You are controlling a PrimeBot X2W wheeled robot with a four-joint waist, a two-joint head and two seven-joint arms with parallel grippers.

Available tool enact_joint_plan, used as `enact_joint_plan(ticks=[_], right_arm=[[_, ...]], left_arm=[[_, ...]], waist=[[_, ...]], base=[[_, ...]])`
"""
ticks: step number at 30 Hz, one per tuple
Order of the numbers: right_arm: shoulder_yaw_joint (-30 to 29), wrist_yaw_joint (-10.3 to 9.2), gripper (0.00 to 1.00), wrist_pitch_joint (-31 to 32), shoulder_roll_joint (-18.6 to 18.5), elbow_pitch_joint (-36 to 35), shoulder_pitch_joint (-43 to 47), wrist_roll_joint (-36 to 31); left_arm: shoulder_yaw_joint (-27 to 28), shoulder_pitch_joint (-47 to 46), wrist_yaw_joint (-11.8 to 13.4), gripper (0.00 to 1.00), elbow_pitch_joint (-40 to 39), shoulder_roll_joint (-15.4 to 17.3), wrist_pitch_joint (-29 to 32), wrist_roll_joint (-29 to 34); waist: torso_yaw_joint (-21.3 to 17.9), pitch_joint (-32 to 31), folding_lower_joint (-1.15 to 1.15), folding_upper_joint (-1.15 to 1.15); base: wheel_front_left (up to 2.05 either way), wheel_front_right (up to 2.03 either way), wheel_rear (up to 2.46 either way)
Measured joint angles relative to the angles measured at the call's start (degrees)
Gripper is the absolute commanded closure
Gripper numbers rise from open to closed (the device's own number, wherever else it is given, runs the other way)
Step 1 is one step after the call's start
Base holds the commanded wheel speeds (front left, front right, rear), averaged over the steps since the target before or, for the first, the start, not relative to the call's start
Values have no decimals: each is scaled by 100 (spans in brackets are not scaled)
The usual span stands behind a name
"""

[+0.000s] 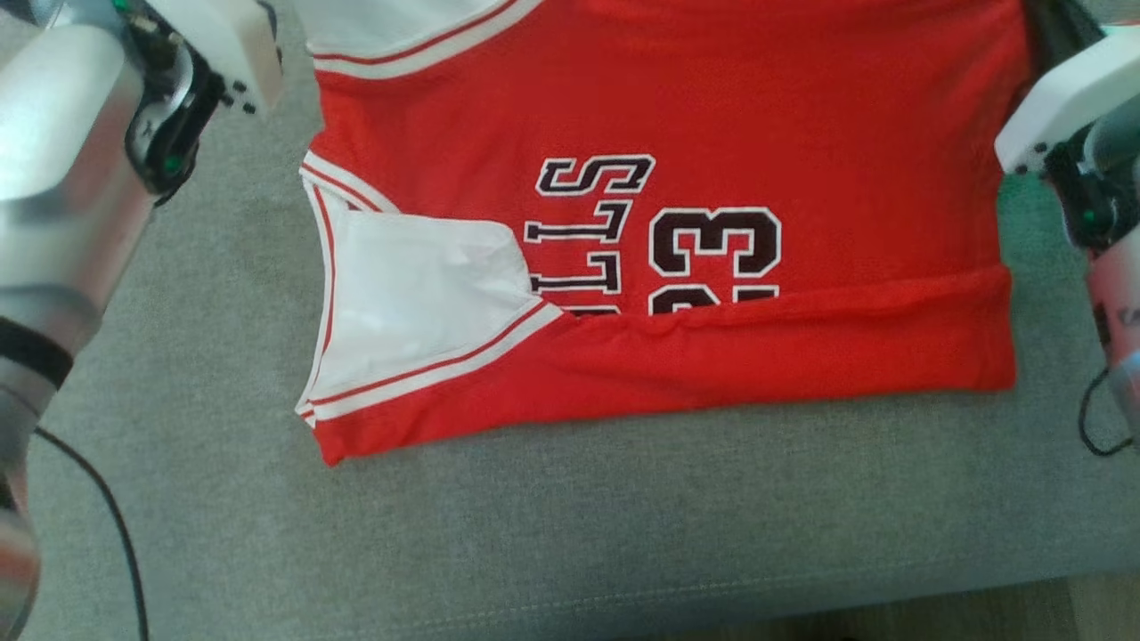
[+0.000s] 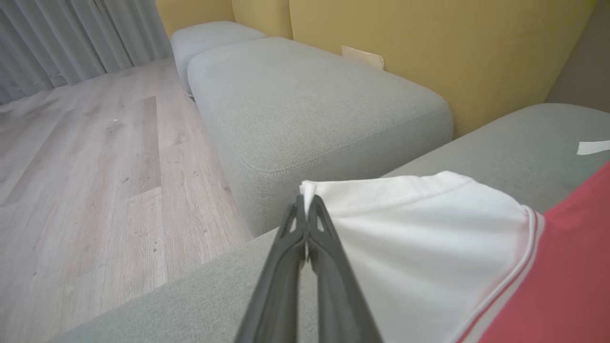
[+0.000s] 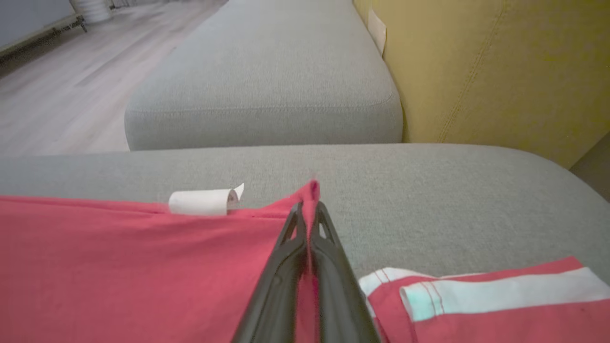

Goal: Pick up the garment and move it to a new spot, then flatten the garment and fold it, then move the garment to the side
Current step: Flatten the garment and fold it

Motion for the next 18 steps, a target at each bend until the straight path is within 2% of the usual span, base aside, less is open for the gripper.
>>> enact_joint_plan(ticks=[4,10,18], right_arm=[[8,0,100,-226,138,188,-71,3],[190,0,100,-366,105,240,9,210],[624,0,100,-274,-285,-74,706,769]], left_arm=[[51,-4,-10,100,141,-124,-62,66],[45,180,-160,100,151,-125,-111,97],[20,953,-243,100,-456,166,-111,79]], waist=[[6,-41,0,0],[35,-223,0,0],[132,-605,0,0]], base=[[0,0,0],[0,0,0],[0,0,0]])
